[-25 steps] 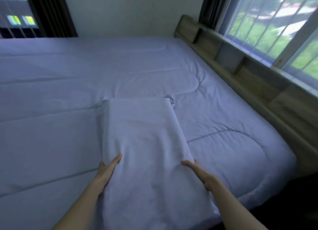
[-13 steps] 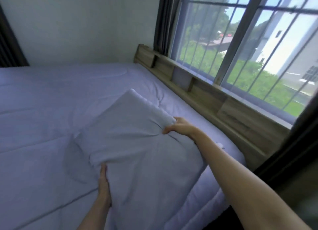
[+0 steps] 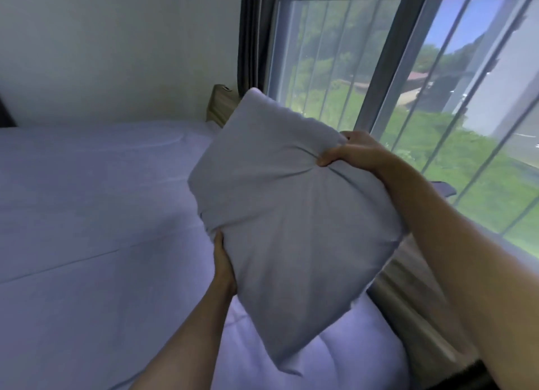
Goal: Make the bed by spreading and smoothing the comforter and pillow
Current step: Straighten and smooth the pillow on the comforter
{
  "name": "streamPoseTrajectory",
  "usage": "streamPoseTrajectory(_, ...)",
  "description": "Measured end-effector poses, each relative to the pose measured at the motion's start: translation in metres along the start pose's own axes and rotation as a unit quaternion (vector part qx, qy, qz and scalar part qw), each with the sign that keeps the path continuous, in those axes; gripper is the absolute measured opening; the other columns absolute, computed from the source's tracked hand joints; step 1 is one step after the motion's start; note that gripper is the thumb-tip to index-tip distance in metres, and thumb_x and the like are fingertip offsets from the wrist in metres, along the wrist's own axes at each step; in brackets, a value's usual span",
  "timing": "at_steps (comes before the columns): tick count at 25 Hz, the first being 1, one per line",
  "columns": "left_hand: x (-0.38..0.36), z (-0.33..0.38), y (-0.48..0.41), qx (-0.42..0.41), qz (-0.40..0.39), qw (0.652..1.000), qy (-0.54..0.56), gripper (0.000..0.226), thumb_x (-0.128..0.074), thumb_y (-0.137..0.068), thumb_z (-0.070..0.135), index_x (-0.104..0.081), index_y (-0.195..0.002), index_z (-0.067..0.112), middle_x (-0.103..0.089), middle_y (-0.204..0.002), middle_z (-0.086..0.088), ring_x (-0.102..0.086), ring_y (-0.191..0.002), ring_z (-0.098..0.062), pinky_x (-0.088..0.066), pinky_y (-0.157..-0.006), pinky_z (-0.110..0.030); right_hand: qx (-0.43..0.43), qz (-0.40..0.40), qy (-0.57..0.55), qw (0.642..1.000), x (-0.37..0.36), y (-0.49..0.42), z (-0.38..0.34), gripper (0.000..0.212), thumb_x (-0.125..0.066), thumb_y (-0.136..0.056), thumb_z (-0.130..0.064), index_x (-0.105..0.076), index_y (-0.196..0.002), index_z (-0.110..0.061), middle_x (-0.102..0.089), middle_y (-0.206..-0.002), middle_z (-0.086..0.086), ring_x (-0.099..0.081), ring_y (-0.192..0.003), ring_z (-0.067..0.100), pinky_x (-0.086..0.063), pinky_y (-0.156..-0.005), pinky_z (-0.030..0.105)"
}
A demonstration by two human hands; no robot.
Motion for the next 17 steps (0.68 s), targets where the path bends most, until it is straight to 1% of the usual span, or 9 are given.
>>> streamPoseTrajectory(3,-0.058,-0.031,-0.063,-0.016,0.027,0.999,-0.031,0.061,-0.038,-0.092,0.055,-0.055,-0.131,0.012,-0.060,-0.129,-0.010,-0.057,-0.112,-0.030,-0.043,-0.103,-0.047,0.014,0.009,-0.001,1.000,0.033,-0.063,0.045,0.051,-0.085,-0.059,-0.029,-0.072,-0.105,-0.012,-0.069,-0.107,0.010,-0.056,-0.085,0.016,-0.042,-0.070,0.027)
streamPoseTrajectory(5,-0.079,-0.054,-0.105,-0.019,0.045,0.998,-0.037,0.057,-0.040,-0.092,0.051,-0.056,-0.131,0.012,-0.060,-0.131,-0.011,-0.056,-0.116,-0.030,-0.042,-0.105,-0.048,0.023,0.005,-0.008,1.000,0.040,-0.099,0.077,0.045,-0.083,-0.067,-0.025,-0.071,-0.108,-0.014,-0.067,-0.102,0.006,-0.056,-0.085,0.015,-0.042,-0.065,0.025)
streamPoseTrajectory(8,-0.095,-0.083,-0.155,-0.027,0.065,0.996,-0.048,0.052,-0.035,-0.097,0.044,-0.054,-0.131,0.009,-0.059,-0.123,-0.010,-0.054,-0.111,-0.025,-0.042,-0.102,-0.039,0.033,0.009,-0.016,0.999,0.033,-0.141,0.125,0.044,-0.082,-0.067,-0.024,-0.069,-0.109,-0.018,-0.065,-0.100,0.002,-0.057,-0.085,0.016,-0.041,-0.059,0.021)
streamPoseTrajectory(10,-0.098,-0.110,-0.191,0.017,0.070,0.994,-0.087,0.050,-0.034,-0.097,0.047,-0.054,-0.128,0.012,-0.058,-0.120,-0.007,-0.053,-0.113,-0.024,-0.040,-0.098,-0.036,0.022,-0.004,0.018,1.000,0.019,-0.171,0.162,0.053,-0.083,-0.065,-0.029,-0.065,-0.114,-0.019,-0.065,-0.107,0.003,-0.057,-0.090,0.019,-0.042,-0.066,0.027)
streamPoseTrajectory(12,-0.090,-0.146,-0.208,0.092,0.044,0.983,-0.154,0.049,-0.040,-0.093,0.051,-0.054,-0.127,0.017,-0.058,-0.127,-0.004,-0.051,-0.121,-0.023,-0.039,-0.107,-0.039,-0.016,-0.031,0.084,0.996,-0.006,-0.194,0.215,0.079,-0.078,-0.056,-0.047,-0.055,-0.129,-0.023,-0.061,-0.123,0.006,-0.057,-0.104,0.025,-0.044,-0.082,0.032)
streamPoseTrajectory(14,-0.067,-0.178,-0.215,0.090,-0.015,0.961,-0.263,0.048,-0.049,-0.095,0.038,-0.047,-0.136,0.014,-0.056,-0.134,-0.005,-0.053,-0.123,-0.022,-0.040,-0.109,-0.038,-0.046,-0.053,0.174,0.982,-0.032,-0.203,0.261,0.100,-0.067,-0.046,-0.063,-0.040,-0.139,-0.035,-0.056,-0.136,0.008,-0.055,-0.116,0.033,-0.046,-0.095,0.041)
streamPoseTrajectory(15,-0.054,-0.177,-0.212,0.067,-0.052,0.942,-0.324,0.045,-0.050,-0.097,0.028,-0.047,-0.137,0.008,-0.058,-0.129,-0.006,-0.055,-0.119,-0.020,-0.043,-0.104,-0.030,-0.056,-0.046,0.211,0.975,-0.042,-0.207,0.275,0.101,-0.063,-0.046,-0.066,-0.035,-0.139,-0.040,-0.056,-0.136,0.010,-0.056,-0.117,0.036,-0.047,-0.095,0.045)
streamPoseTrajectory(16,-0.044,-0.165,-0.209,0.027,-0.074,0.916,-0.393,0.039,-0.050,-0.098,0.021,-0.052,-0.131,0.001,-0.062,-0.120,-0.006,-0.057,-0.112,-0.017,-0.046,-0.096,-0.021,-0.051,-0.035,0.240,0.969,-0.047,-0.217,0.282,0.099,-0.062,-0.046,-0.068,-0.030,-0.136,-0.043,-0.056,-0.135,0.013,-0.057,-0.115,0.038,-0.048,-0.094,0.049)
streamPoseTrajectory(17,-0.030,-0.148,-0.206,-0.020,-0.056,0.875,-0.480,0.034,-0.051,-0.097,0.017,-0.057,-0.125,-0.002,-0.065,-0.113,-0.009,-0.059,-0.107,-0.017,-0.046,-0.089,-0.016,-0.034,-0.030,0.261,0.964,-0.050,-0.228,0.284,0.098,-0.059,-0.045,-0.071,-0.027,-0.133,-0.044,-0.056,-0.133,0.015,-0.057,-0.114,0.040,-0.048,-0.094,0.052)
Point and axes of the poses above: each hand's wrist, its own y-axis away from the middle knuckle, its own x-axis out of the back of the hand, z = x × y, the point moved 2 cm from there along -y, towards the middle knuckle
